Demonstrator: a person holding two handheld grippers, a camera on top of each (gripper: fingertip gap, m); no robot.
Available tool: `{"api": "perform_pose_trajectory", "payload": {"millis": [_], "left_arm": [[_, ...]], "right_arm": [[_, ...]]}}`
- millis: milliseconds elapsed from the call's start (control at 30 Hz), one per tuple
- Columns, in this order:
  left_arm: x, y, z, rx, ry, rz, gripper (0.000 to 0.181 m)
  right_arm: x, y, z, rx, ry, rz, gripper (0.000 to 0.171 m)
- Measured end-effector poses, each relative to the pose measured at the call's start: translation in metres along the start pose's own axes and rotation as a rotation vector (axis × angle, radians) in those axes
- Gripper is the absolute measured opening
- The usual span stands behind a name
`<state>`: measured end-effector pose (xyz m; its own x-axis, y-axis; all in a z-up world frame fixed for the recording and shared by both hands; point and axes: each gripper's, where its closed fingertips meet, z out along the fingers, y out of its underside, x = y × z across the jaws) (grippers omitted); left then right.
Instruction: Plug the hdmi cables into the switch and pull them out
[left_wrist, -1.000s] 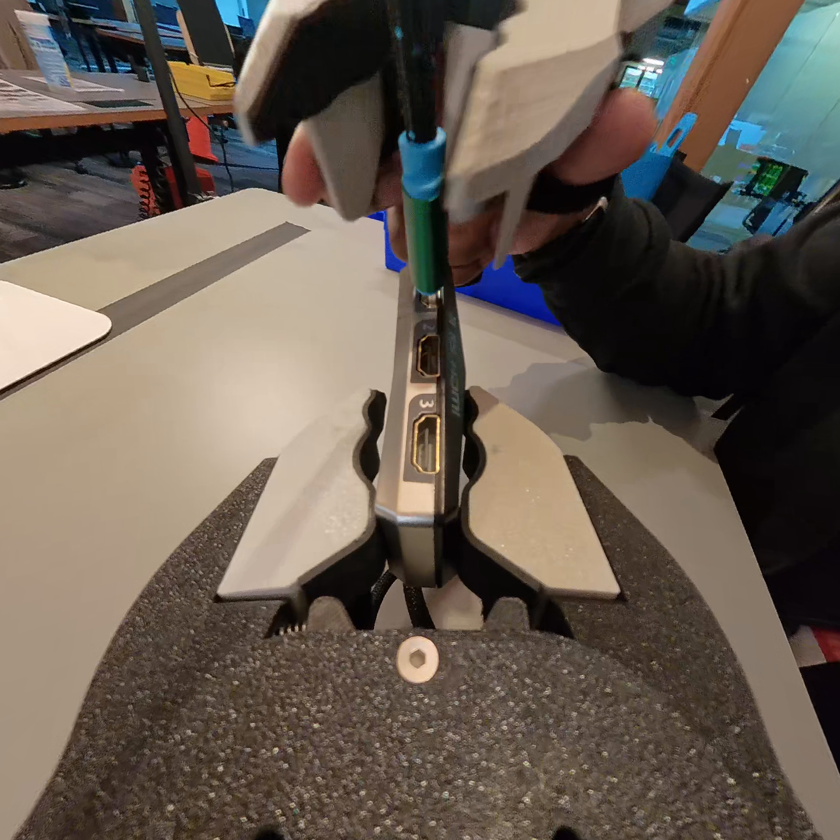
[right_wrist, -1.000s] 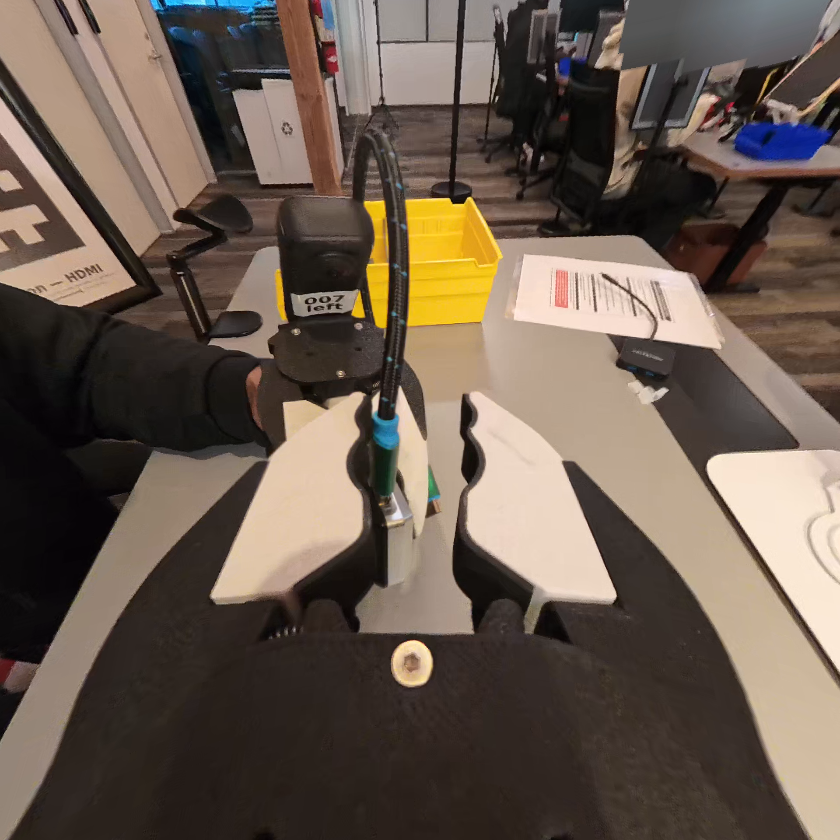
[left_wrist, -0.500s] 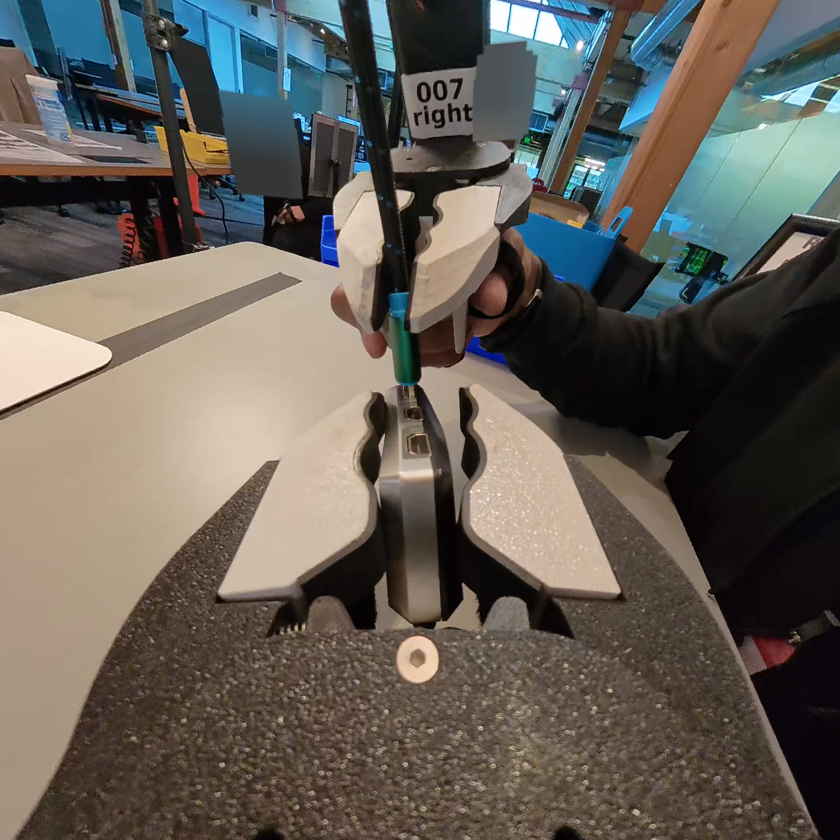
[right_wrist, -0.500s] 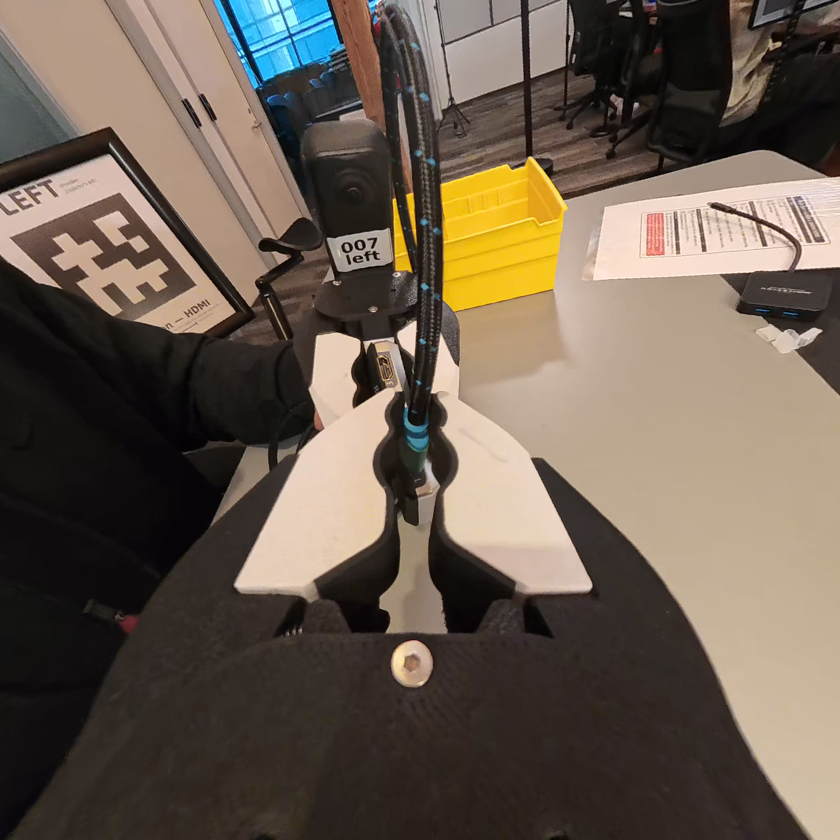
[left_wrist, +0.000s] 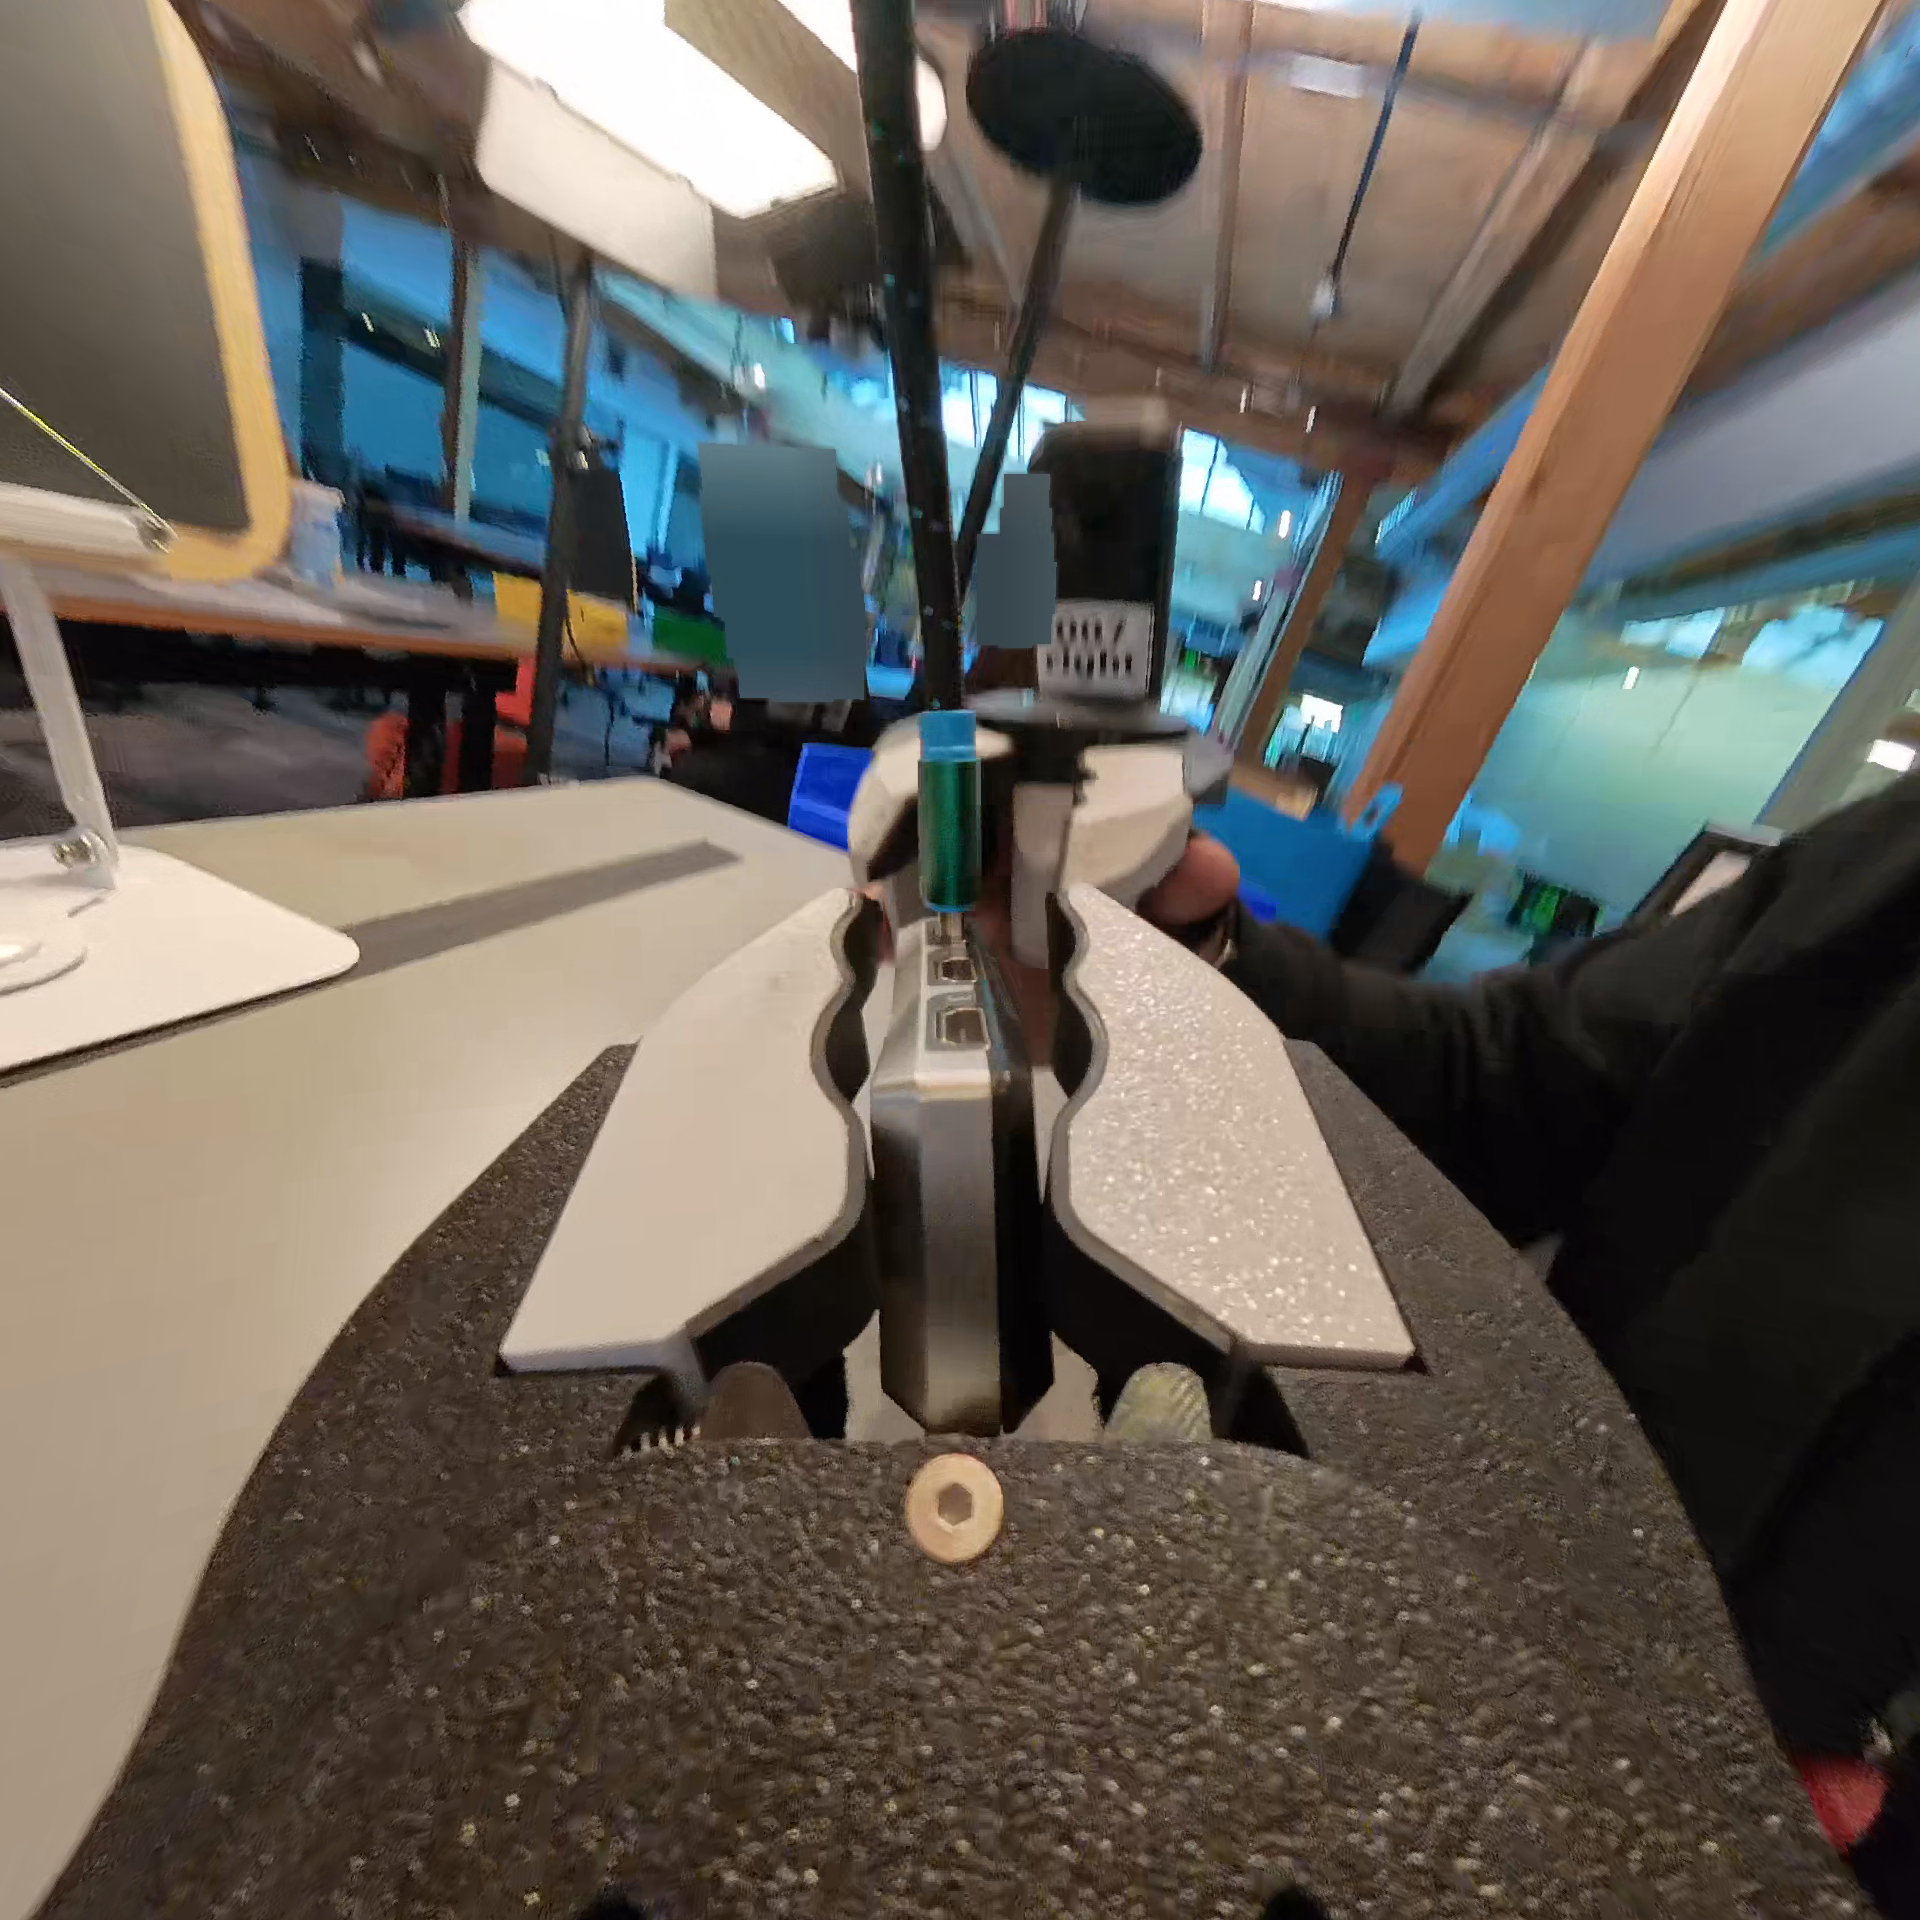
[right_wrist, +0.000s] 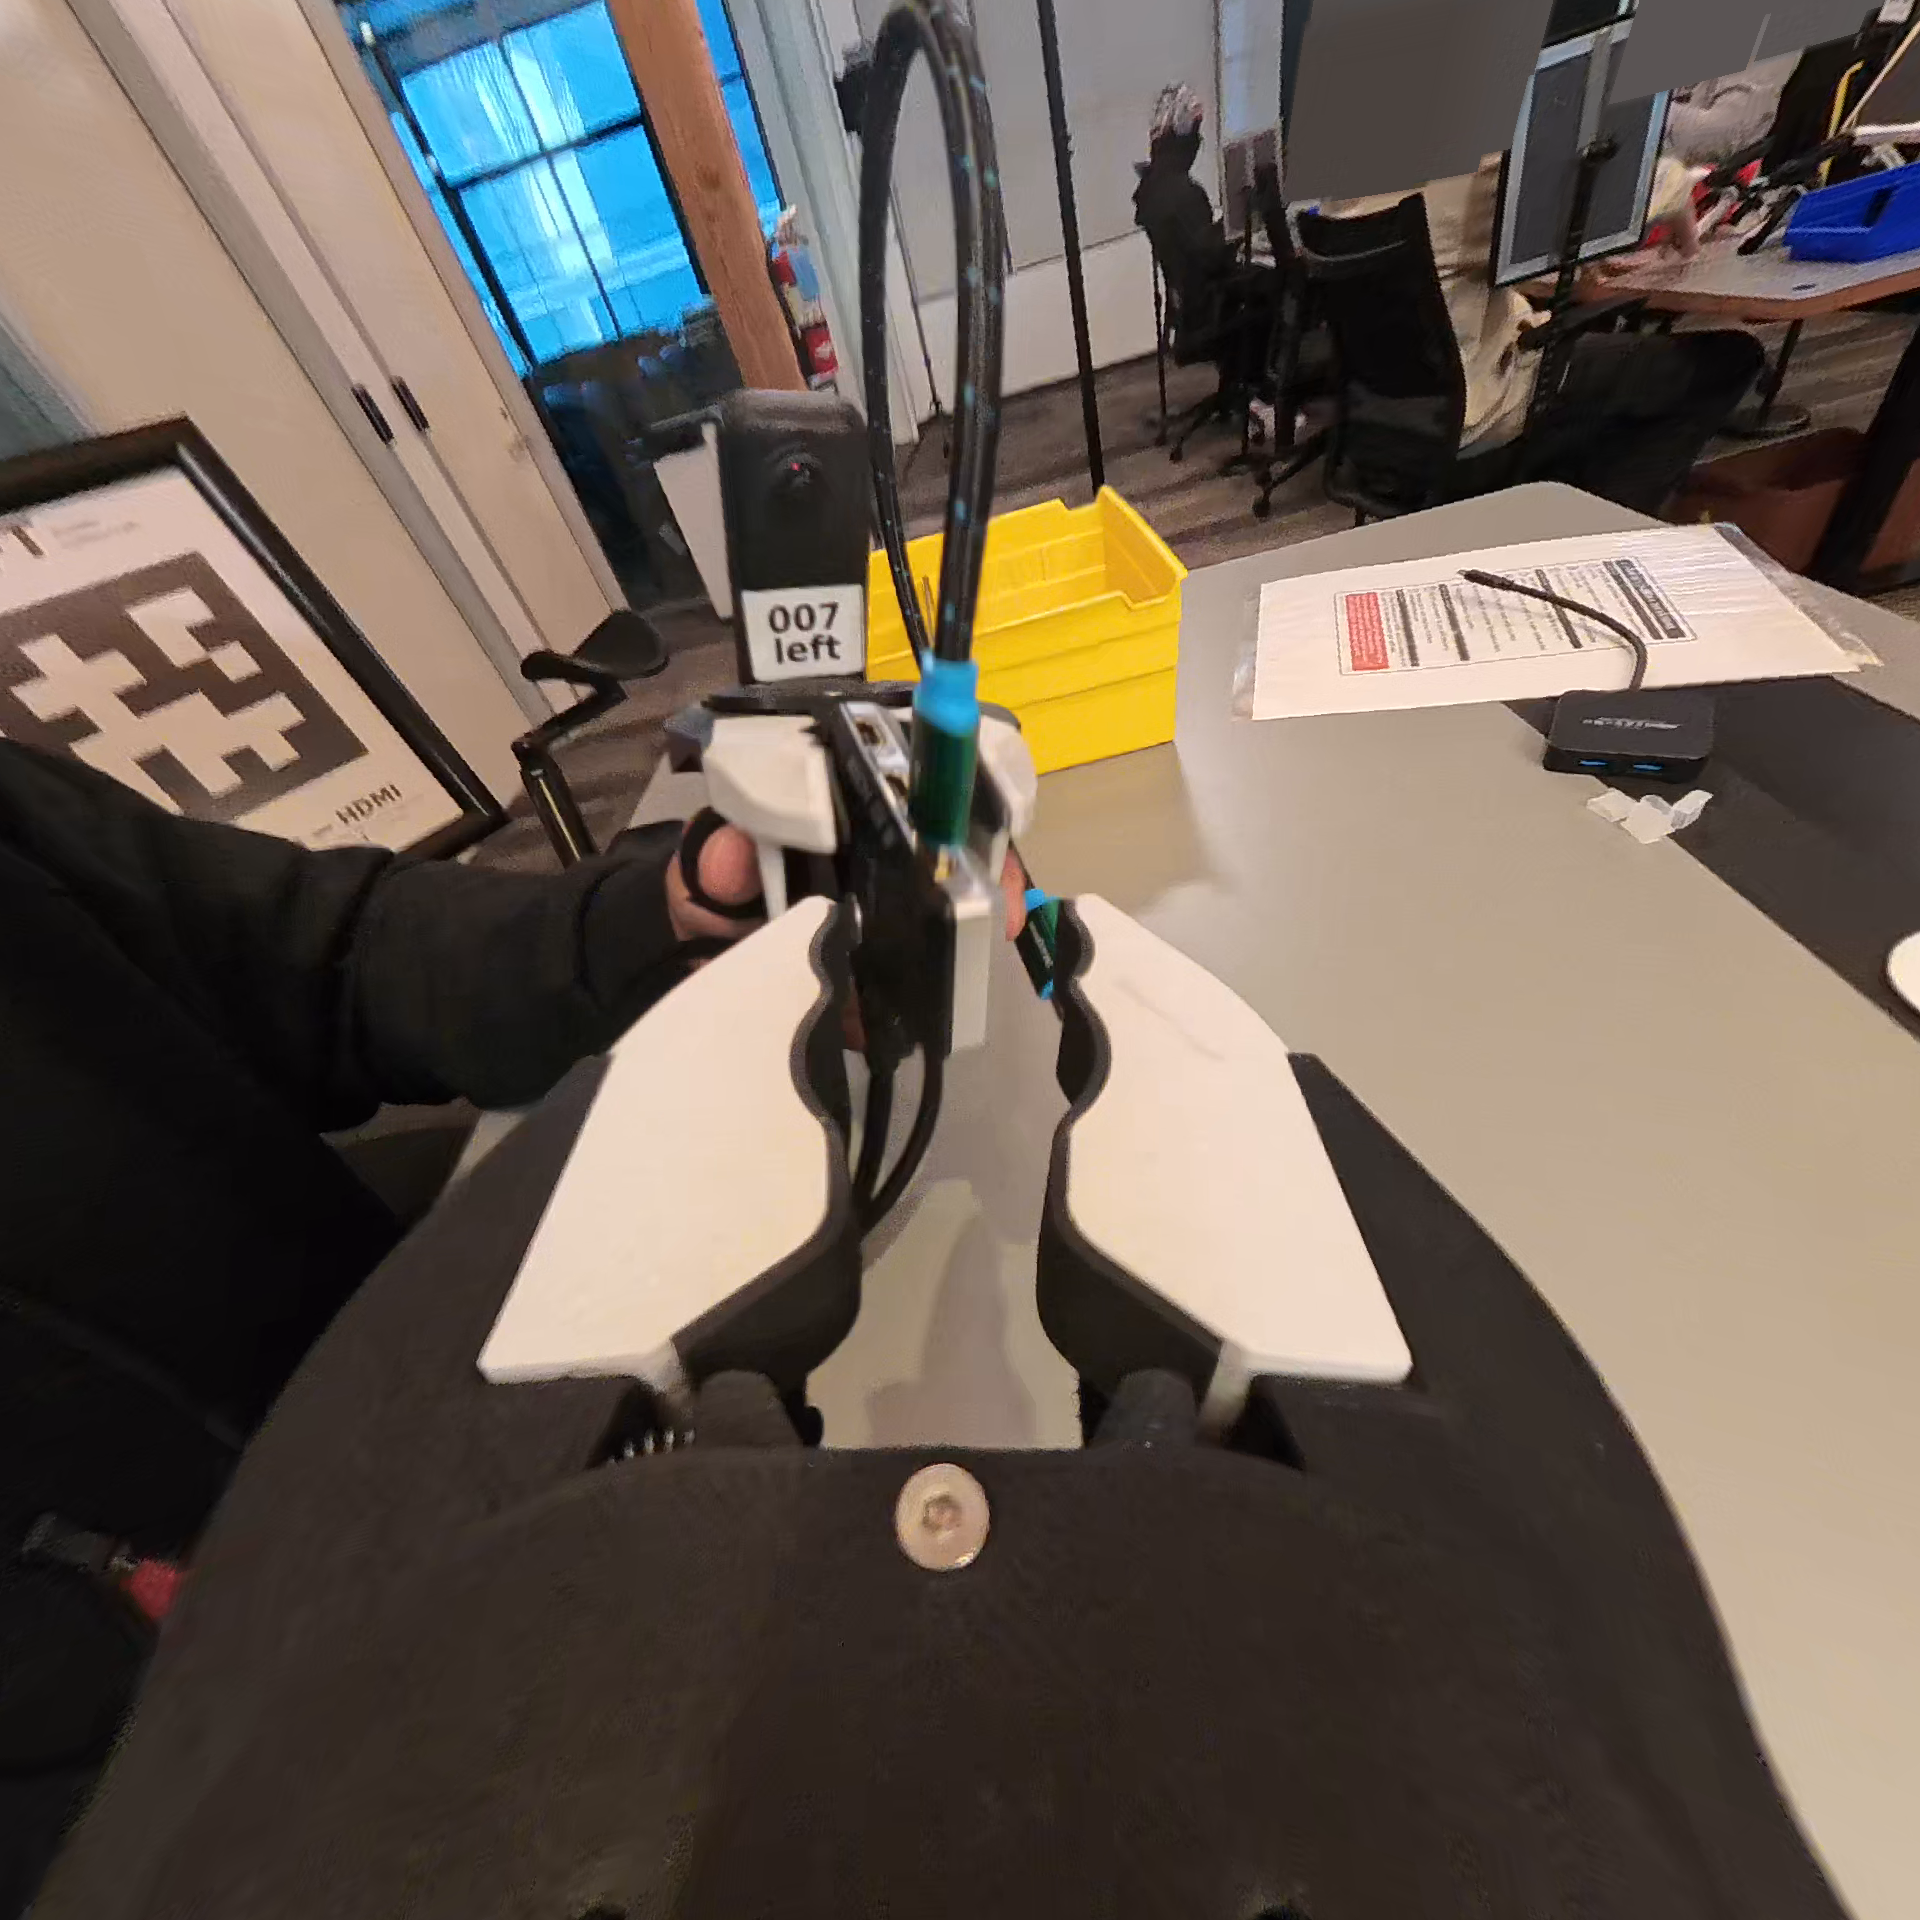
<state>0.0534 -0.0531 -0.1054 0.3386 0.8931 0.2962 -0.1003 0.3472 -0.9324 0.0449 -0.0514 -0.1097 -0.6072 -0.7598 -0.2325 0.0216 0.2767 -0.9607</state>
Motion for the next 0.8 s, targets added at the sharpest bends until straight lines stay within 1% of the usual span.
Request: {"api": "perform_pose_trajectory", "payload": {"millis": [100, 233, 300, 367, 467, 533, 600, 667, 733, 800], "left_arm": [[-0.005, -0.013, -0.008, 0.123, 0.008, -0.053, 0.033], [-0.001, -0.015, -0.005, 0.232, 0.052, -0.105, 0.033], [0.0, -0.013, -0.002, 0.27, 0.062, -0.126, 0.033], [0.002, -0.01, 0.001, 0.283, 0.068, -0.131, 0.033], [0.006, -0.004, 0.007, 0.267, 0.076, -0.121, 0.033], [0.007, -0.001, 0.011, 0.251, 0.071, -0.112, 0.033], [0.004, 0.008, 0.016, 0.16, 0.05, -0.115, 0.036], [0.003, 0.013, 0.018, 0.077, 0.036, -0.11, 0.053], [0.002, 0.01, 0.016, 0.038, 0.009, -0.068, 0.057], [0.002, 0.001, 0.011, 0.028, -0.031, -0.009, 0.058]], "right_arm": [[-0.001, 0.011, -0.001, 0.075, -0.014, 0.088, 0.042], [-0.012, 0.046, 0.024, 0.074, -0.059, 0.19, 0.048], [-0.019, 0.055, 0.035, 0.068, -0.066, 0.179, 0.044], [-0.021, 0.056, 0.04, 0.077, -0.048, 0.143, 0.038], [-0.022, 0.057, 0.042, 0.072, -0.026, 0.094, 0.026], [-0.022, 0.059, 0.039, 0.059, -0.033, 0.084, 0.025], [-0.018, 0.059, 0.034, 0.027, -0.034, 0.079, 0.024], [-0.013, 0.057, 0.026, 0.002, -0.021, 0.05, 0.023], [-0.008, 0.058, 0.017, -0.055, -0.019, 0.029, 0.022], [-0.004, 0.062, 0.007, -0.122, -0.016, 0.004, 0.022]]}}
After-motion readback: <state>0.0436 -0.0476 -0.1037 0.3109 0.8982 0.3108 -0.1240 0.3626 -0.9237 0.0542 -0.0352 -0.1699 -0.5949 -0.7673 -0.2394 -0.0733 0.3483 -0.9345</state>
